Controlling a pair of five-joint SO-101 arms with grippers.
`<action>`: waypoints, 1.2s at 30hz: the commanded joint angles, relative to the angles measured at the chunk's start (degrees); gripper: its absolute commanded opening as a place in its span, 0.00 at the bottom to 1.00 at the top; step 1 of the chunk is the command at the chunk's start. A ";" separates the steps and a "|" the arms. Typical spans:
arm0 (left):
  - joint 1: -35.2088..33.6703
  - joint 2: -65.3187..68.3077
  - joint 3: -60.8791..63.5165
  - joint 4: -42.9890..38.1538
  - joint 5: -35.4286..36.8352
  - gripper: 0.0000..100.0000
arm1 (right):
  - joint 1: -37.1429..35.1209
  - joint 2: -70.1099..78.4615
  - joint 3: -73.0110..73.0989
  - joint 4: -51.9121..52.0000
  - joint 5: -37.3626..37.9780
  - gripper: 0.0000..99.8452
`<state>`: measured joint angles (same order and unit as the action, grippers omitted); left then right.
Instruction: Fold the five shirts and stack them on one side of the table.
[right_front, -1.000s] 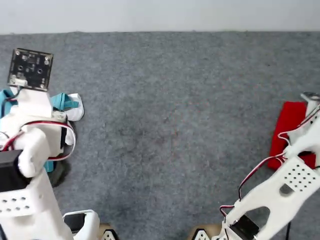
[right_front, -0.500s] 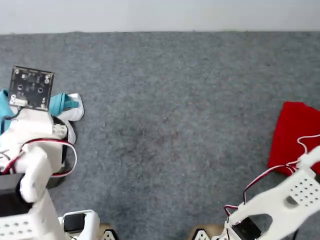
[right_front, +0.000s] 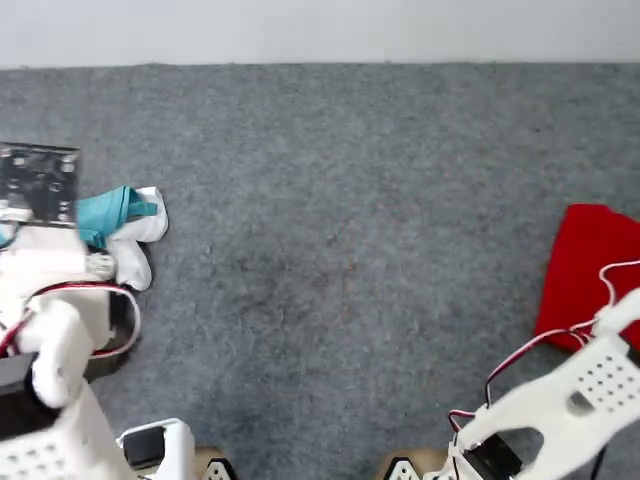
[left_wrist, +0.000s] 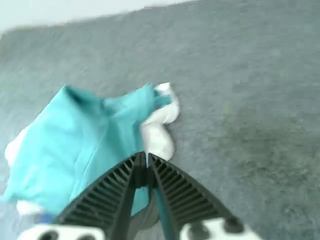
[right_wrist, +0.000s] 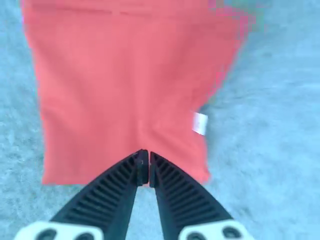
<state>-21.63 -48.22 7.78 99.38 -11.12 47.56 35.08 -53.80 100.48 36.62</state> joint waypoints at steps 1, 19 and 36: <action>-8.00 3.60 1.45 -1.23 -0.79 0.13 | -0.84 -12.88 5.36 2.68 -0.88 0.01; -20.31 31.21 1.71 -20.75 0.62 0.26 | -13.32 -55.08 58.37 2.33 -0.88 0.01; -5.10 32.70 -16.04 -5.45 -6.59 0.01 | -14.46 -60.88 63.38 2.33 -0.88 0.01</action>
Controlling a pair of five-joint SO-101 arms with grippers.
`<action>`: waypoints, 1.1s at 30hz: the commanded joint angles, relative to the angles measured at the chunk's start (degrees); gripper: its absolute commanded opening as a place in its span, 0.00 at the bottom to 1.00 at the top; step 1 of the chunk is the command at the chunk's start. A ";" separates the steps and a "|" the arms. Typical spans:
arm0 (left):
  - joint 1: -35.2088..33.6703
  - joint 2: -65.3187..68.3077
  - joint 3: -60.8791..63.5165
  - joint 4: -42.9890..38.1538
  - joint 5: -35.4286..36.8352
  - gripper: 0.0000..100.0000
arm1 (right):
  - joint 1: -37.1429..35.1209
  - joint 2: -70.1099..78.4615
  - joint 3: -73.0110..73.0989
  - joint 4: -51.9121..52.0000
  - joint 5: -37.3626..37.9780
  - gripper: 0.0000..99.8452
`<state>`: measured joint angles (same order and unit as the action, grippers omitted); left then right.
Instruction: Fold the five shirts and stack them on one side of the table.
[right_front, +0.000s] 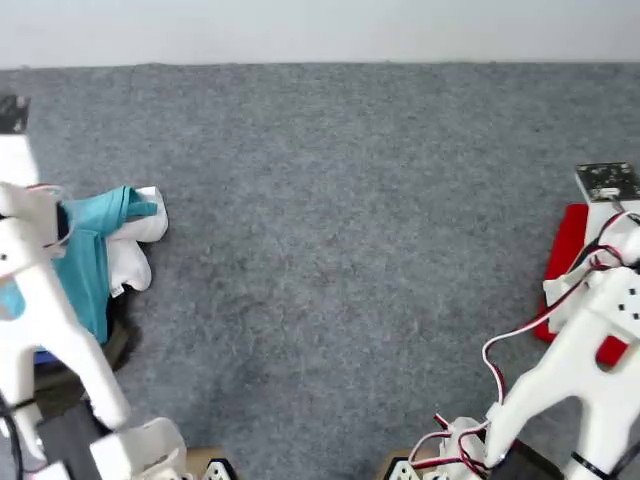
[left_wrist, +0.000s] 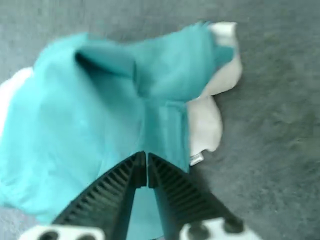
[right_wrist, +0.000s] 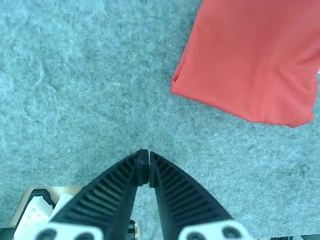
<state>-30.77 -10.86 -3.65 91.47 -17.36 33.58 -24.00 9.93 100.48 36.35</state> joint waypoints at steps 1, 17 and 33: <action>4.40 -5.45 -5.05 2.46 0.35 0.01 | -0.48 -1.80 -0.35 2.33 -0.62 0.01; -12.31 16.26 -0.75 -3.25 -0.09 0.27 | -0.48 -1.63 -0.09 2.33 -0.62 0.01; 5.71 7.12 -18.77 7.21 4.84 0.01 | -0.48 -1.80 -0.09 2.42 -0.79 0.01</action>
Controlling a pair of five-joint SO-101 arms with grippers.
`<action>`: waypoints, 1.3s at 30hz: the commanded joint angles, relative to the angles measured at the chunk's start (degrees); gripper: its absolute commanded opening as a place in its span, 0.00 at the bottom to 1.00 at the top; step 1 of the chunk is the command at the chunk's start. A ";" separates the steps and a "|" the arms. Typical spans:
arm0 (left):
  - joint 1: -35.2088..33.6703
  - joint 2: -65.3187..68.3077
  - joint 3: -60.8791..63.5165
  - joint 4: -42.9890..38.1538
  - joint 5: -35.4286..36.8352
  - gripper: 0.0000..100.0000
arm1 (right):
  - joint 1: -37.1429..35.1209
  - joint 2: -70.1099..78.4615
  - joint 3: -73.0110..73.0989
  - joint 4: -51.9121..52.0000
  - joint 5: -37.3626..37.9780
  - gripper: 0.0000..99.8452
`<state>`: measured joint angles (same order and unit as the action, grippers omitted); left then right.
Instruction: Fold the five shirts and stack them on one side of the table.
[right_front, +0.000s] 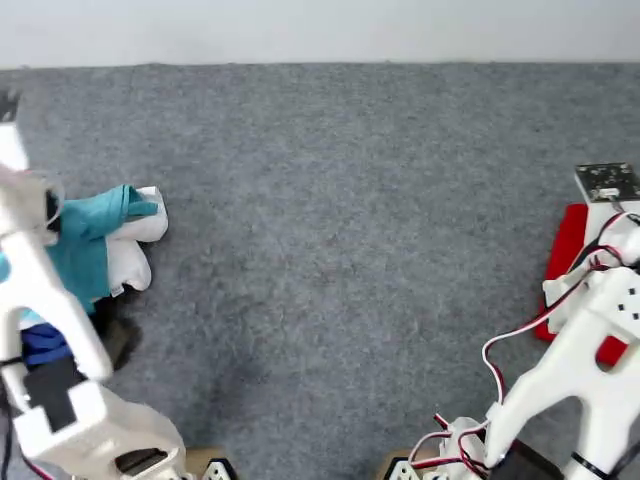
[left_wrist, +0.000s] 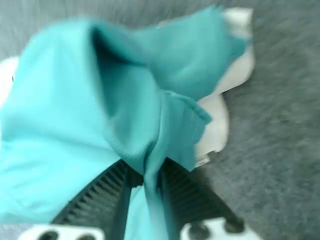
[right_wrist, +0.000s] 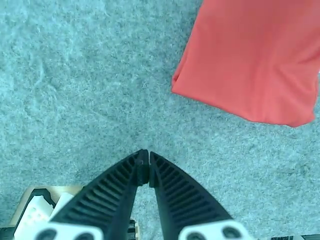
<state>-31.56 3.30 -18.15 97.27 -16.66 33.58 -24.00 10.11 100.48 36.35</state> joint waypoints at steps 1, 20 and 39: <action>9.23 -8.97 -4.88 1.41 6.15 0.01 | -0.48 -1.80 -0.26 2.42 -0.79 0.01; 58.11 -18.46 0.22 3.08 8.44 0.01 | -0.48 -1.80 -0.18 2.42 -0.88 0.01; 44.75 -26.81 11.91 3.16 14.24 0.21 | -0.92 -1.80 -0.18 2.42 -0.97 0.01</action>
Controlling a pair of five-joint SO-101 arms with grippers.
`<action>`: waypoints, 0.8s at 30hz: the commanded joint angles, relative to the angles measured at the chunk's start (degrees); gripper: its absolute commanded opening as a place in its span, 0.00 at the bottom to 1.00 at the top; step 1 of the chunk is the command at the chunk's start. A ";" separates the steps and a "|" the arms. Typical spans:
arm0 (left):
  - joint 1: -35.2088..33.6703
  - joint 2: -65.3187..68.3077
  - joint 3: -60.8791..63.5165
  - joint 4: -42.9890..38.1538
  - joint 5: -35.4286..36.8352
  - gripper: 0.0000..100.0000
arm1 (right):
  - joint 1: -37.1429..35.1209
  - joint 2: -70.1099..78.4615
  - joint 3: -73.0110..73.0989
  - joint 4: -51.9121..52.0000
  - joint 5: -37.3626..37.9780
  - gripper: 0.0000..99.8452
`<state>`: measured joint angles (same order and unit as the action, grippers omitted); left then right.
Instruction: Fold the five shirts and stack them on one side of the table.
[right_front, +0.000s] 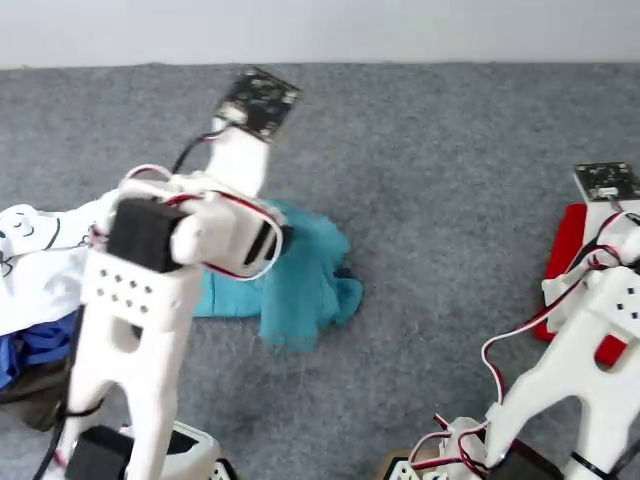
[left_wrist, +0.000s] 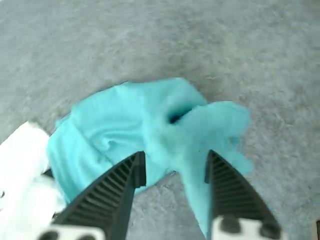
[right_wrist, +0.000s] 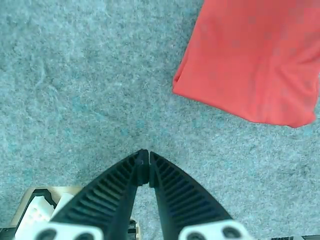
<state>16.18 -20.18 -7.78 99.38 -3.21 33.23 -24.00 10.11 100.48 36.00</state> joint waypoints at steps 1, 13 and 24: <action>-4.31 -4.22 2.95 1.05 0.79 0.21 | -1.01 -1.80 -0.18 2.42 -0.62 0.01; -13.45 -14.77 21.93 1.05 -2.20 0.21 | -18.15 -1.27 -0.09 2.51 -7.03 0.01; -32.09 -15.12 26.07 0.79 -3.69 0.21 | -49.89 -1.27 6.77 2.24 -21.01 0.29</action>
<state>-8.70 -34.15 18.51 99.38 -4.70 -9.93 -24.00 17.23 100.48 18.51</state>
